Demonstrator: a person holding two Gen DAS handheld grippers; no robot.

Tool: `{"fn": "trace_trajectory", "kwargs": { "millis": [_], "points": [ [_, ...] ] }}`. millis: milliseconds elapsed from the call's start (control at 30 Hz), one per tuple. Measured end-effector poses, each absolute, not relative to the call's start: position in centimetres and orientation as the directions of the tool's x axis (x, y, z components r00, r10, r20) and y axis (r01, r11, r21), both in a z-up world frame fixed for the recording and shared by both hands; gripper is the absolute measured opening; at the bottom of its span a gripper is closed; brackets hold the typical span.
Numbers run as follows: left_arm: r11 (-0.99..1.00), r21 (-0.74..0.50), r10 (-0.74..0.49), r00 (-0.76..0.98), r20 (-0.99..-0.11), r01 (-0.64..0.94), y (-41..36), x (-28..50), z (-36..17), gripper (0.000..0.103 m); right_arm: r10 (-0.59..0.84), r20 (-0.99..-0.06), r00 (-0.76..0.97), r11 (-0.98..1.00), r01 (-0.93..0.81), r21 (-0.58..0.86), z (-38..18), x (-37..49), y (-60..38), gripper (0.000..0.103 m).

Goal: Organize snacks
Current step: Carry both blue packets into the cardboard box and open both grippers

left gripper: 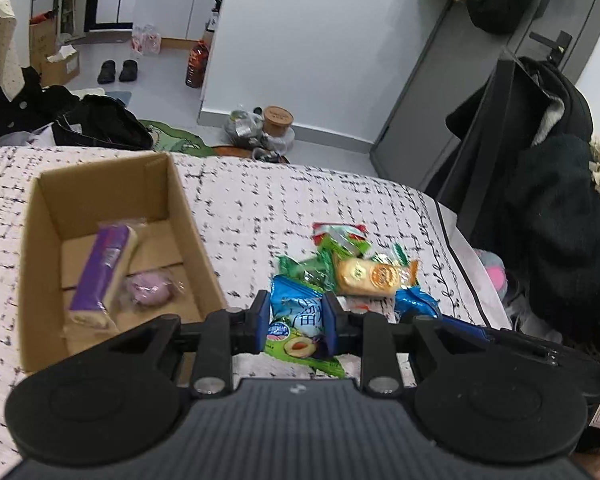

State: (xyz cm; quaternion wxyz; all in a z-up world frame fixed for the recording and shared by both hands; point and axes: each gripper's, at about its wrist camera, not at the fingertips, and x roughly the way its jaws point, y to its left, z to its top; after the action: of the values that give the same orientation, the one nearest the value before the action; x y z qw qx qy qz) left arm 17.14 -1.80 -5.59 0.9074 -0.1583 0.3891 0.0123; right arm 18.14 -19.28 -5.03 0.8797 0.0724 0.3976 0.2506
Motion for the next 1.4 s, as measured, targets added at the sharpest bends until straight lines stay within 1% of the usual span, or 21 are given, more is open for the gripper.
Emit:
{"fn": "trace_trajectory", "kwargs": {
  "millis": [267,667,1033,1200,1400],
  "points": [
    [0.940,-0.275,-0.051,0.716,-0.696,-0.200,1.3,16.6,-5.0,0.026,0.527,-0.650,0.548,0.844,-0.431,0.321,-4.7,18.5,-16.6,0.026],
    [0.918,-0.250,0.041,0.700,-0.713,-0.308,6.0,15.9,-5.6,0.026,0.576,-0.627,0.525,0.809,-0.478,0.343,-4.8,19.9,-12.8,0.026],
    [0.881,-0.250,0.085,0.654,-0.752,-0.402,9.1,15.4,-8.1,0.026,0.637,-0.608,0.474,0.751,-0.559,0.351,-4.6,20.1,-9.1,0.026],
    [0.868,-0.264,0.071,0.633,-0.771,-0.420,9.3,15.1,-9.0,0.027,0.663,-0.607,0.437,0.720,-0.595,0.357,-5.0,20.3,-7.1,0.026],
    [0.869,-0.228,0.079,0.578,-0.812,-0.439,9.7,14.9,-10.1,0.029,0.685,-0.607,0.402,0.696,-0.605,0.385,-5.5,20.3,-5.8,0.026]
  ]
}}
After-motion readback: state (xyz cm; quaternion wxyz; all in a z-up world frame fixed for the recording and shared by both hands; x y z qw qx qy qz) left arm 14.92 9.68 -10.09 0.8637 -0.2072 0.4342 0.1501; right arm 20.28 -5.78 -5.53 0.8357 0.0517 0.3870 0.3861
